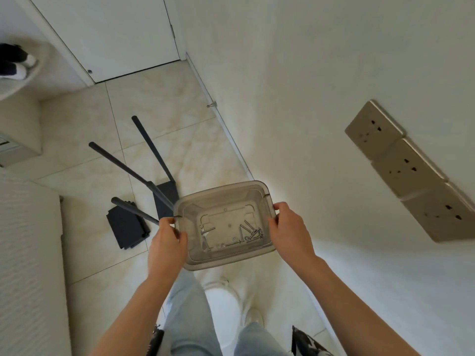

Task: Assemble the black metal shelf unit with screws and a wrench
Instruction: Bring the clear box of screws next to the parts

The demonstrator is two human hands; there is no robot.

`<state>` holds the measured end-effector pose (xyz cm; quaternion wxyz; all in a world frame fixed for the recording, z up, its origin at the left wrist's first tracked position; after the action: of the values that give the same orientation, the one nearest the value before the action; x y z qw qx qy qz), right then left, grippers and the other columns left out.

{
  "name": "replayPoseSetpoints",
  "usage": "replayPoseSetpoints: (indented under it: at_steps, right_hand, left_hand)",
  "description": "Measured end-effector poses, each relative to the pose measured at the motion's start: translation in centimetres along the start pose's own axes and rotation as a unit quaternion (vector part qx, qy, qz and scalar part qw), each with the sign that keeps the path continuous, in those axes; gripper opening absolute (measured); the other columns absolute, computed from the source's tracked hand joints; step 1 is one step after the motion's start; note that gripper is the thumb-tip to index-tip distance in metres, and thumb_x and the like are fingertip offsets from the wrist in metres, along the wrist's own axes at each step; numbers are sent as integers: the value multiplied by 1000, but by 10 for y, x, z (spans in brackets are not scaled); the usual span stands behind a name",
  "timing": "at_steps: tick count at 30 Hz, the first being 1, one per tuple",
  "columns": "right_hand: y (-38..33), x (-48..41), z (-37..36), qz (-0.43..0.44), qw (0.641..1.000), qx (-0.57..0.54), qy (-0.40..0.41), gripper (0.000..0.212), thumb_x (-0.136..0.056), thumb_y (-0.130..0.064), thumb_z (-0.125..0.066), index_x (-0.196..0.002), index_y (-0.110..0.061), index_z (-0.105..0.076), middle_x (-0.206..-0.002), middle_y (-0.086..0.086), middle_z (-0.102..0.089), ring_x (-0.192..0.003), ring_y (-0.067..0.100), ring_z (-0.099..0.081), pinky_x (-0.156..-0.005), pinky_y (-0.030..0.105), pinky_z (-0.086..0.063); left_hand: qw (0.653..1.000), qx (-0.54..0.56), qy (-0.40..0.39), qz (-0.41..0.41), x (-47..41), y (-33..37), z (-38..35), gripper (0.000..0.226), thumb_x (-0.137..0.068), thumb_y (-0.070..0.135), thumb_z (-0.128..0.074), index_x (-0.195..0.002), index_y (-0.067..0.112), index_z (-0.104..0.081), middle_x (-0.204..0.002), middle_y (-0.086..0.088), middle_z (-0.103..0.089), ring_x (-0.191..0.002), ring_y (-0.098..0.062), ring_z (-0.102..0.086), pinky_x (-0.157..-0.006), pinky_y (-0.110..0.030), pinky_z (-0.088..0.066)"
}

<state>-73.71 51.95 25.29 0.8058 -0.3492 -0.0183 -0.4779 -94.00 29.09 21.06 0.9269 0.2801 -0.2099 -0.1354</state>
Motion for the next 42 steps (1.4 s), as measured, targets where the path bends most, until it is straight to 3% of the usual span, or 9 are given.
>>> replayPoseSetpoints:
  at_steps: [5,9,12,16,25,32,35,39,42]
  right_hand:
    - [-23,-57,-16,-43,999,15,14,26,-102,-21,-47,-127,-14,-47,-95,2,-62,-83,20,-60,-64,32,-44]
    - [-39,-96,-32,-99,995,9,25,31,-100,-15,-47,-131,-14,-45,-102,7,-62,-90,25,-60,-71,39,-51]
    - [-55,-126,-43,-124,992,6,33,33,-98,-7,-45,-132,-10,-45,-105,9,-61,-91,27,-60,-74,42,-52]
    - [-70,-165,-57,-143,989,15,41,34,-99,-7,-44,-133,-10,-45,-112,10,-61,-88,25,-60,-67,36,-47]
    - [-74,-228,-77,-143,988,49,32,30,-97,-12,-51,-127,-12,-45,-101,3,-57,-73,18,-56,-51,26,-35]
    - [-54,-300,-109,-108,989,103,1,24,-100,-20,-47,-124,-17,-44,-100,1,-57,-75,20,-59,-61,35,-48]
    - [-36,-334,-134,-96,988,122,-5,26,-101,-19,-46,-126,-19,-42,-100,2,-57,-75,20,-58,-59,33,-42]
    - [-5,-393,-199,-57,991,121,2,25,-101,-19,-44,-126,-23,-42,-94,0,-53,-71,15,-52,-51,30,-33]
    - [32,-439,-265,-44,993,107,4,26,-101,-17,-44,-126,-23,-42,-96,-1,-52,-74,16,-53,-56,32,-36]
  left_hand:
    - [998,28,-60,-3,-76,9,-8,29,-98,13,-61,-122,13,-45,-83,8,-56,-72,-11,-60,-65,-36,-58]
    - [991,35,-128,-14,-135,19,-14,26,-98,13,-60,-117,16,-42,-84,3,-58,-70,-14,-64,-59,-32,-58]
    - [984,52,-170,8,-173,21,-15,21,-101,20,-59,-112,19,-41,-86,-2,-60,-72,-21,-67,-62,-40,-62]
    - [979,64,-193,28,-215,21,-15,20,-102,21,-55,-114,19,-40,-88,-6,-62,-77,-29,-69,-67,-51,-61]
    - [975,73,-192,80,-271,19,-39,22,-102,27,-53,-115,16,-39,-77,-1,-56,-65,-25,-64,-66,-56,-60]
    - [969,121,-169,136,-304,-10,-101,21,-102,22,-55,-115,16,-41,-86,-5,-58,-70,-23,-62,-67,-53,-61]
    - [959,170,-158,165,-315,-35,-139,19,-101,16,-57,-114,16,-44,-97,-10,-61,-75,-26,-64,-67,-50,-63]
    - [953,207,-118,186,-353,-89,-200,17,-98,12,-60,-103,20,-47,-95,-15,-62,-73,-28,-64,-65,-57,-61]
    - [951,224,-102,188,-392,-141,-258,20,-96,9,-63,-98,22,-48,-93,-18,-61,-68,-26,-64,-56,-52,-62]
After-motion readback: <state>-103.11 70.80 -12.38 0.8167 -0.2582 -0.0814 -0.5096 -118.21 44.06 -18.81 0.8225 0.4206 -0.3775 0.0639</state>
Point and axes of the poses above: each hand's wrist, its own x-axis away from the middle knuckle, its own z-axis out of the back of the hand, y = z × x, the point moved 10 cm from there along -x, towards the middle knuckle
